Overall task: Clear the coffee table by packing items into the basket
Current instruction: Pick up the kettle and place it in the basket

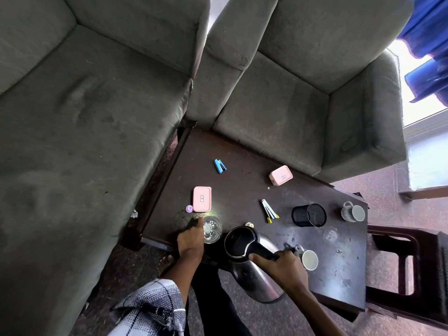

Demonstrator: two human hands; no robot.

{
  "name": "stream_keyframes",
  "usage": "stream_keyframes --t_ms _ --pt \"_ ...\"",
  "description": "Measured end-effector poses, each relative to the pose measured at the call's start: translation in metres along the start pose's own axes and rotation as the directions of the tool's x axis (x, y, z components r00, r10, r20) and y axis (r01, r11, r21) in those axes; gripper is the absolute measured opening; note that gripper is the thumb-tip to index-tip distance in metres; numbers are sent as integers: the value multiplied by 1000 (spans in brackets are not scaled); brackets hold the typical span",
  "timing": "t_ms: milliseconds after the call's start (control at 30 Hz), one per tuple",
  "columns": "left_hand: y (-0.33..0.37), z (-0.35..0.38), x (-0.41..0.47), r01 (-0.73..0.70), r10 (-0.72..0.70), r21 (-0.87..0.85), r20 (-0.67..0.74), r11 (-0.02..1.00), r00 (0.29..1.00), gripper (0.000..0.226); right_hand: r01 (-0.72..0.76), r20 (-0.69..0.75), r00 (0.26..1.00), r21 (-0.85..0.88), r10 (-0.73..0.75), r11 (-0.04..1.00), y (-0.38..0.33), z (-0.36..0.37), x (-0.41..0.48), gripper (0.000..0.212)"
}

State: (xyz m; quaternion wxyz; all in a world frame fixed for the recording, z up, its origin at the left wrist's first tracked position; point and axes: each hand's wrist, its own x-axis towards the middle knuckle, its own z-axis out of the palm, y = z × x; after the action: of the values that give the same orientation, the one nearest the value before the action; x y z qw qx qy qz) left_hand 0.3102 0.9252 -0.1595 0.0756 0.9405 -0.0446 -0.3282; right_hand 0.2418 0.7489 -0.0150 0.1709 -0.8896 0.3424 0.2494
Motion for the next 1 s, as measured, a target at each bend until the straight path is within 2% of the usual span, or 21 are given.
stream_keyframes --t_ms 1000 --pt "0 -1 -1 -3 3 4 -14 1000 1000 53 18 12 1000 9 -18 1000 2 7 0 70"
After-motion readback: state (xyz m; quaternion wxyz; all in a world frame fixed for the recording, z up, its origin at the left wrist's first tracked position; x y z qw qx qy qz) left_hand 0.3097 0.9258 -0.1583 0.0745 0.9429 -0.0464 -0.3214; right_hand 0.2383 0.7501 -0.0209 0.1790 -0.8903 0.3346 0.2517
